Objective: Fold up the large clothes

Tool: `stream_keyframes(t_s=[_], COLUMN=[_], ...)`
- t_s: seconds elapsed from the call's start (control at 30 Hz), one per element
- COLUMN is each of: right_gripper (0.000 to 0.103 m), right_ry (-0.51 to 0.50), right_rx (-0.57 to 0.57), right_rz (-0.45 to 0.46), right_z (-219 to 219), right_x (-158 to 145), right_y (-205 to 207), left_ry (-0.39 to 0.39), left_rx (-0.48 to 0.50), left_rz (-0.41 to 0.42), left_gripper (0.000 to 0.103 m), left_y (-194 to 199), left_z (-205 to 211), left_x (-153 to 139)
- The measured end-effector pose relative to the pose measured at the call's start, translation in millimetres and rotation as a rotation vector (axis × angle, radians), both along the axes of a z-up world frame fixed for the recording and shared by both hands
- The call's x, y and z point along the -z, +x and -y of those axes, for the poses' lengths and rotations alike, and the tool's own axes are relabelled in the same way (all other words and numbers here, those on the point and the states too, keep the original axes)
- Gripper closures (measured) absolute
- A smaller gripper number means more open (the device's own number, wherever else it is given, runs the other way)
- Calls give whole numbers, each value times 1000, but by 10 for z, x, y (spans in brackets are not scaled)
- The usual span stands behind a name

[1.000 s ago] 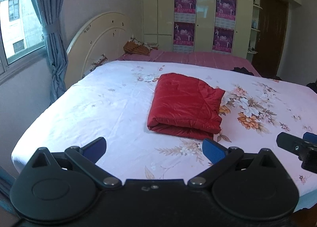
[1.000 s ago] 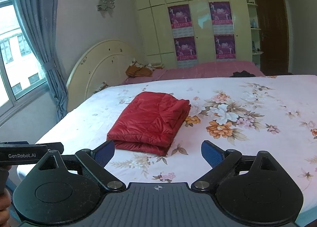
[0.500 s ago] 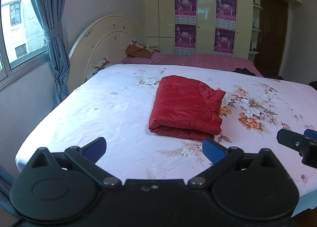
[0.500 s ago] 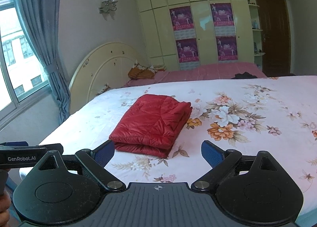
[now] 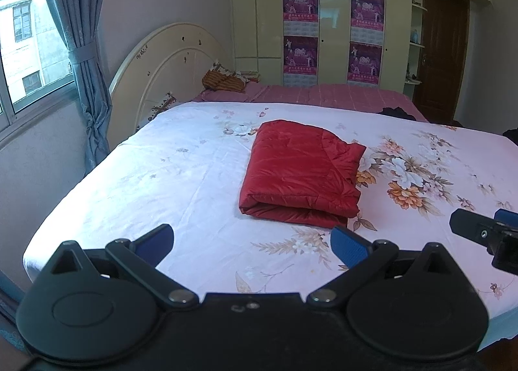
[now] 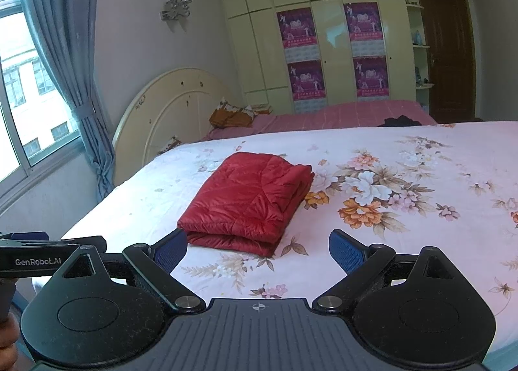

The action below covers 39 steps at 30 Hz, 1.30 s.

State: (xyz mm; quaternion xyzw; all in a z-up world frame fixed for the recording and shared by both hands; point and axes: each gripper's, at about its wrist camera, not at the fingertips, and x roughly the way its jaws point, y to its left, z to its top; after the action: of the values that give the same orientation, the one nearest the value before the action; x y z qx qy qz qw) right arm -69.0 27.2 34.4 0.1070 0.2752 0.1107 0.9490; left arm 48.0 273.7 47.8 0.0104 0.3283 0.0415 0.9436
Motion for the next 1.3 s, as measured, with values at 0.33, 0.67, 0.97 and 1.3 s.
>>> stream_keyframes(t_s=[0.33,0.67,0.97,1.3], right_gripper=[10,10,10,10], right_ry=[3,4,6,8], right_rx=[-8,-14,-15,-10], right_rz=[-6,-14,-23,-41], right_z=[5,19,36,46], right_x=[26,50,77,130], right_y=[29,86,125,204], left_ry=[2,5,6,-22], left_rx=[-1,-3,0,28], left_rz=[-9,-12,-19,-61], left_gripper=[0,0,0,0], left_y=[50,76,131,305], left_z=[-6,-14,-17,-33], left_x=[12,26,49,151])
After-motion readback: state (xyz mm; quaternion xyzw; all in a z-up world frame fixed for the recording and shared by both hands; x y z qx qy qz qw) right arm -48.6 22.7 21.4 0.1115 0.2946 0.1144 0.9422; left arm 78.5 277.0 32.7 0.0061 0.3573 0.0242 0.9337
